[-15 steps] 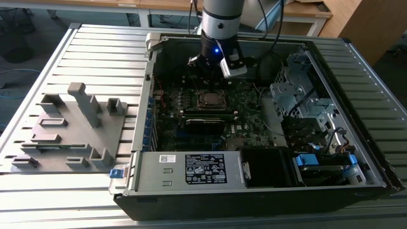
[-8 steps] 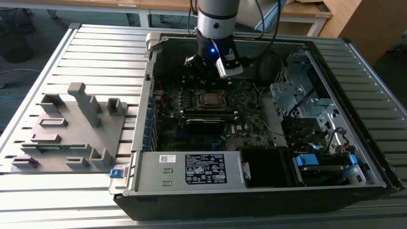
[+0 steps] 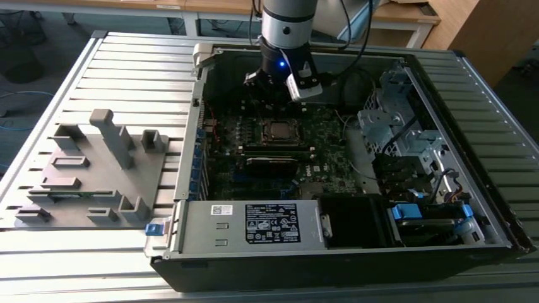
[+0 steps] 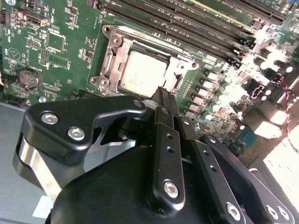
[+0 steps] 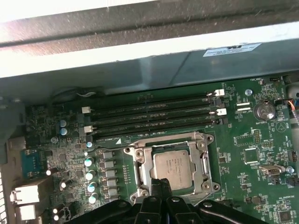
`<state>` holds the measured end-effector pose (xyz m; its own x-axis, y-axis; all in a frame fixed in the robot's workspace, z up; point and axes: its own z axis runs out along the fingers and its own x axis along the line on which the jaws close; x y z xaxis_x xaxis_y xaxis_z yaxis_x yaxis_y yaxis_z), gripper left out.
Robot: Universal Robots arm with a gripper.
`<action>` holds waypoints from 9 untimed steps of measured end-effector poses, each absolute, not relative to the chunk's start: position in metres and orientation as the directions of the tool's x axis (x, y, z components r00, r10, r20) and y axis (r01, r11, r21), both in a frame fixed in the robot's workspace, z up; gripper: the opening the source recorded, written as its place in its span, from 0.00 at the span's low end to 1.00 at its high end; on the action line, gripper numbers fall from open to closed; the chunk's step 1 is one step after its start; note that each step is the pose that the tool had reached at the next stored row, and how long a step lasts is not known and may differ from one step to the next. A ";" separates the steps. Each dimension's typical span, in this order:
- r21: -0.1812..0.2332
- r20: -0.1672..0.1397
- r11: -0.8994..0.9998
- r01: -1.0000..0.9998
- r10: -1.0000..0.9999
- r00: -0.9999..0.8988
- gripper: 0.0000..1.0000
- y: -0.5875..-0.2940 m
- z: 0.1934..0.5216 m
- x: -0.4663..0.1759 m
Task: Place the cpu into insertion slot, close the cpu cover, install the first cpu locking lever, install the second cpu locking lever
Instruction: 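Install the first cpu locking lever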
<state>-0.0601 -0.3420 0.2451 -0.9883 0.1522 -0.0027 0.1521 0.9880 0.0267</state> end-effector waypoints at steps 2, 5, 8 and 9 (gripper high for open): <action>0.027 -0.003 0.988 0.152 0.152 -0.988 0.10 -0.342 0.248 -0.060; 0.027 -0.003 0.988 0.152 0.152 -0.988 0.10 -0.342 0.251 -0.060; 0.027 -0.003 0.988 0.152 0.152 -0.988 0.10 -0.342 0.252 -0.060; 0.027 -0.003 0.988 0.152 0.152 -0.988 0.10 -0.342 0.252 -0.060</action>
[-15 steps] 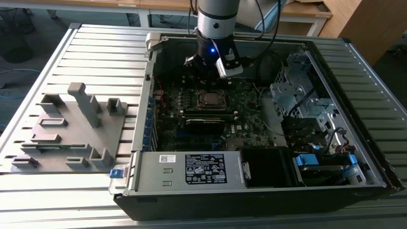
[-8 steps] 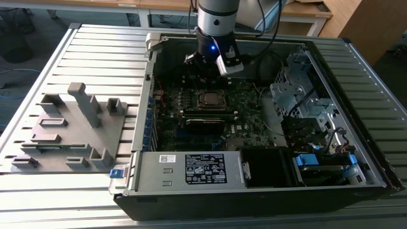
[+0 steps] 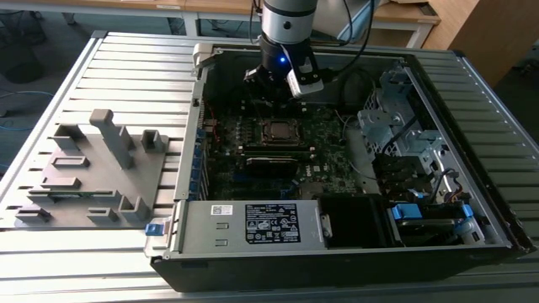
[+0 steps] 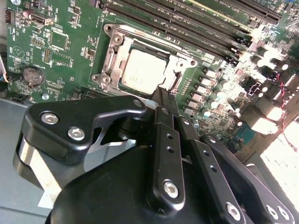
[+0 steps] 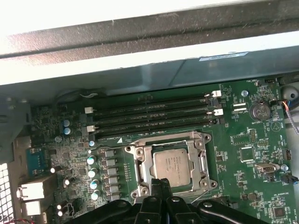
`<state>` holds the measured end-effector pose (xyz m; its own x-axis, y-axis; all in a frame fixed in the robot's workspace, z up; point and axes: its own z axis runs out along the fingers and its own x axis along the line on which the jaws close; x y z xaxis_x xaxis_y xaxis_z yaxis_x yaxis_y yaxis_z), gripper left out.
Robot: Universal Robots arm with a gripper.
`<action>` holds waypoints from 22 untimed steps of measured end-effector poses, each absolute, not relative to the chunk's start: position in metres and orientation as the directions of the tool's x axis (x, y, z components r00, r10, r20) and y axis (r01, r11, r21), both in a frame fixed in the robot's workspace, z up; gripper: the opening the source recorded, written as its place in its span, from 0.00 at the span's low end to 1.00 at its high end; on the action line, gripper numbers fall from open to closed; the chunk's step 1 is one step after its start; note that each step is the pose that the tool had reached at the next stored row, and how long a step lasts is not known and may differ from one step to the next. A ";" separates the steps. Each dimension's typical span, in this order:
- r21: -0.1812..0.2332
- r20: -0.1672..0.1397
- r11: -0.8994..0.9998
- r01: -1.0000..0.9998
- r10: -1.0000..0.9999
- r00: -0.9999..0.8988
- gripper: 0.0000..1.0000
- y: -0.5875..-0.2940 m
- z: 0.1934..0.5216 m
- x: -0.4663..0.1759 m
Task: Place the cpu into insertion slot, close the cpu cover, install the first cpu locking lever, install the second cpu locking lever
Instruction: 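Install the first cpu locking lever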
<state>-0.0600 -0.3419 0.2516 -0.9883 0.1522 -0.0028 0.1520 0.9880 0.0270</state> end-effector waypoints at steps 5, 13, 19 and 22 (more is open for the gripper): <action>0.027 -0.003 0.988 0.152 0.152 -0.988 0.10 -0.342 0.252 -0.060; 0.027 -0.003 0.988 0.152 0.152 -0.988 0.10 -0.342 0.252 -0.067; 0.027 -0.003 0.988 0.152 0.152 -0.988 0.10 -0.342 0.252 -0.069; 0.026 -0.003 0.988 0.152 0.152 -0.988 0.10 -0.342 0.253 -0.069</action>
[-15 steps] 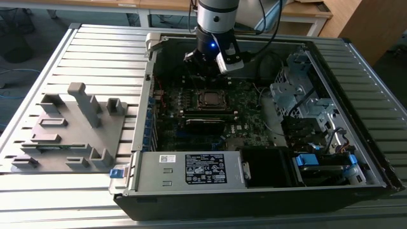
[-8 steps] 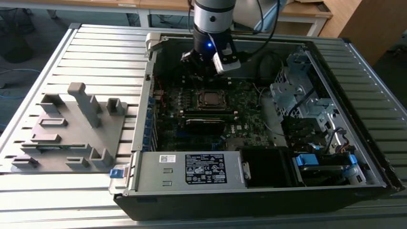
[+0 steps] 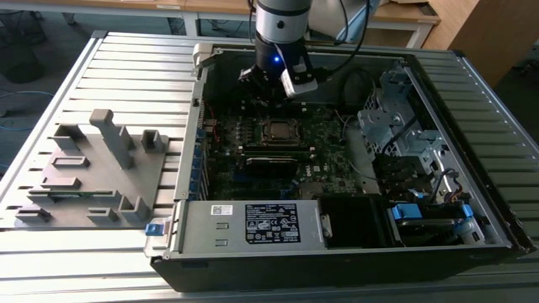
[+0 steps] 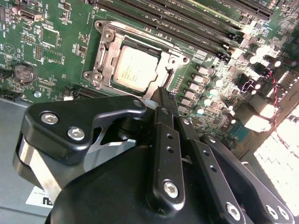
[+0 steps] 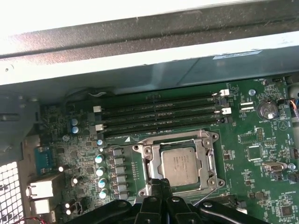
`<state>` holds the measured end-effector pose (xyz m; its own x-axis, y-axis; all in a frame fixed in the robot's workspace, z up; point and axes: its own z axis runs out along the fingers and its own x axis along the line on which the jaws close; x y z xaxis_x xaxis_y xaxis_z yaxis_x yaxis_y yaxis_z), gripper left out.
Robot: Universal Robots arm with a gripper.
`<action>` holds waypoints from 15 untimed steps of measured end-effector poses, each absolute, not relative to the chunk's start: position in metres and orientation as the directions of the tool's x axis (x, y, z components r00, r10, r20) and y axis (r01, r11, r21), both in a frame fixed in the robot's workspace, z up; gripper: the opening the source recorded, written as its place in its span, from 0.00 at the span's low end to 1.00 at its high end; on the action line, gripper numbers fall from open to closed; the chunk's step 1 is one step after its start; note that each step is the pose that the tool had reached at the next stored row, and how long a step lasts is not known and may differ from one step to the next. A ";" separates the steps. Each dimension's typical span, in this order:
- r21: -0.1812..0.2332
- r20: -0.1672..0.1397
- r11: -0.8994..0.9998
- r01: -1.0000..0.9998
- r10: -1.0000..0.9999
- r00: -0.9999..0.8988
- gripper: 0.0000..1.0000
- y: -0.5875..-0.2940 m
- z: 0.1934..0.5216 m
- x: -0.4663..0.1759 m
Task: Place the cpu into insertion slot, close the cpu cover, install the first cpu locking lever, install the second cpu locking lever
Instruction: 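Install the first cpu locking lever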
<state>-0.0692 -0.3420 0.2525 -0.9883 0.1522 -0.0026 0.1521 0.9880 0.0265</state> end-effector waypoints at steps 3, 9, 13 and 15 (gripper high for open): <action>0.027 -0.003 0.988 0.152 0.152 -0.988 0.10 -0.342 0.255 -0.069; 0.027 -0.003 0.988 0.152 0.152 -0.988 0.10 -0.342 0.259 -0.069; 0.027 -0.003 0.988 0.152 0.152 -0.988 0.10 -0.342 0.259 -0.069; 0.027 -0.003 0.988 0.152 0.152 -0.988 0.10 -0.342 0.259 -0.069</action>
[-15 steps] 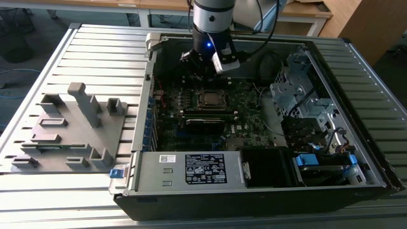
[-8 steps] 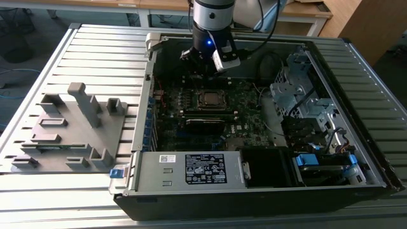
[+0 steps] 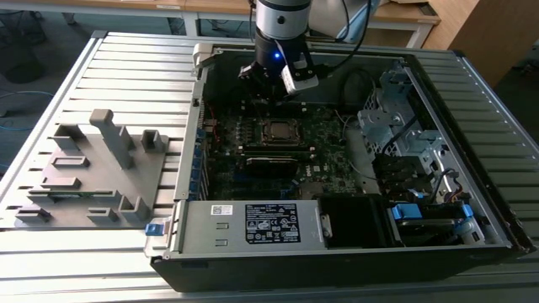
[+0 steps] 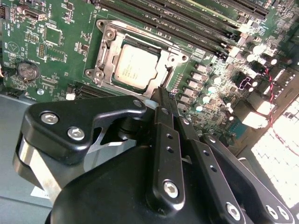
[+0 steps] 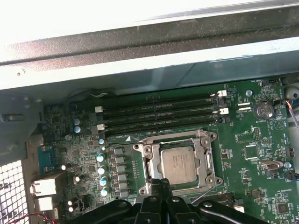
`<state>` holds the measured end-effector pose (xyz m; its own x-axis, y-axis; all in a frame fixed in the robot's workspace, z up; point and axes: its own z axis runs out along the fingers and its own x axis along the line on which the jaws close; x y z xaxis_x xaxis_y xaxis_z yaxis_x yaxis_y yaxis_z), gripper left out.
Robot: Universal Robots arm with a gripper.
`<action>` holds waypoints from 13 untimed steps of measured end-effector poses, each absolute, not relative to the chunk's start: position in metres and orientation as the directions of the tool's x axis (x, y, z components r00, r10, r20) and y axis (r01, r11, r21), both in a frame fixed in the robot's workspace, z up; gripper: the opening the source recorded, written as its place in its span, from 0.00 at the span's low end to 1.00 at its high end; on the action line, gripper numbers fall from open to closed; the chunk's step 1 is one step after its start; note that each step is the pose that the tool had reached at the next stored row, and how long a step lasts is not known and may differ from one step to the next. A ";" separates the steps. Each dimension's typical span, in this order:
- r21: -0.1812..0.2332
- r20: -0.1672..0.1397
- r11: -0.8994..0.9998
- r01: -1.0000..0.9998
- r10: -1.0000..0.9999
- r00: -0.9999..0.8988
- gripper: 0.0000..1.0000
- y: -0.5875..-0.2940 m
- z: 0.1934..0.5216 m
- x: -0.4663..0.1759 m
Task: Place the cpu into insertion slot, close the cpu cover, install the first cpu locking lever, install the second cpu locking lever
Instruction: 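Install the first cpu locking lever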
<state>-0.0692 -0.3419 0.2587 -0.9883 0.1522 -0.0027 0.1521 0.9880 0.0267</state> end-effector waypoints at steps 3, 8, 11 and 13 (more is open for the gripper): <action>0.027 -0.003 0.988 0.152 0.152 -0.988 0.10 -0.342 0.259 -0.070; 0.027 -0.003 0.988 0.152 0.152 -0.988 0.10 -0.342 0.259 -0.076; 0.027 -0.003 0.988 0.152 0.152 -0.988 0.10 -0.342 0.259 -0.080; 0.027 -0.003 0.988 0.152 0.152 -0.988 0.10 -0.342 0.259 -0.082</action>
<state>-0.0820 -0.3420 0.2587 -0.9883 0.1522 -0.0027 0.1520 0.9880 0.0268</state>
